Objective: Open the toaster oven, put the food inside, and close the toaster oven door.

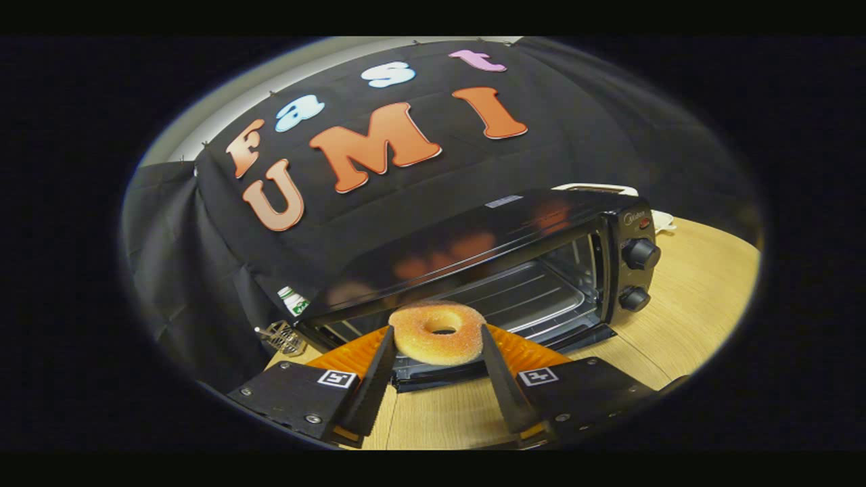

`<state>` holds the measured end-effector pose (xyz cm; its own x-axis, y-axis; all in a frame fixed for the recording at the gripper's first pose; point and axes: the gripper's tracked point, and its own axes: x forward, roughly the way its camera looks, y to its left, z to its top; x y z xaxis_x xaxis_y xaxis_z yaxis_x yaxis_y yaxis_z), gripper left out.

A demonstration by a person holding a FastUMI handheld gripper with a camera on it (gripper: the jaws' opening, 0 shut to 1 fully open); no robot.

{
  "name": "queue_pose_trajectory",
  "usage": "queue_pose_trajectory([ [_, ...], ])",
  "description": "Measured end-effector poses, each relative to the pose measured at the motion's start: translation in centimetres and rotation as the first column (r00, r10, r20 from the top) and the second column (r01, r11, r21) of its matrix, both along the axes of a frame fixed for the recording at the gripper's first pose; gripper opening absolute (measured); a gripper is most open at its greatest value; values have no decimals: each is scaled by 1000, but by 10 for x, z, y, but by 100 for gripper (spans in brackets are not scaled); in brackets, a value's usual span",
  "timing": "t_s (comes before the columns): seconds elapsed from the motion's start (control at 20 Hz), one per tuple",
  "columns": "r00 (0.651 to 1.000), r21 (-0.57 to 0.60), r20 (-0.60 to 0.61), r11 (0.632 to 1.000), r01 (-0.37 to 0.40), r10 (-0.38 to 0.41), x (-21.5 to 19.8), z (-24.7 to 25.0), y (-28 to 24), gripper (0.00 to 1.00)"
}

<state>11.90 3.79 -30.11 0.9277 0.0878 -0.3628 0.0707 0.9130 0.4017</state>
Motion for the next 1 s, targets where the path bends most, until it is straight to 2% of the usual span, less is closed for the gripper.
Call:
queue_pose_trajectory([
  [0.25,998,58,-22,997,60,-59,32,-9,-14,72],
  [0.4,996,48,-62,996,72,-69,41,-26,-15,72],
  [0.5,995,36,-75,997,68,-65,36,-28,-12,78],
  [0.55,996,14,-62,998,64,-63,35,-26,-11,85],
  [0.65,998,-46,-30,997,54,-56,26,-18,-12,97],
  [0.7,999,-76,-16,996,46,-47,19,-13,-12,98],
  [1.0,999,-235,40,972,-9,19,-53,-2,-4,98],
])
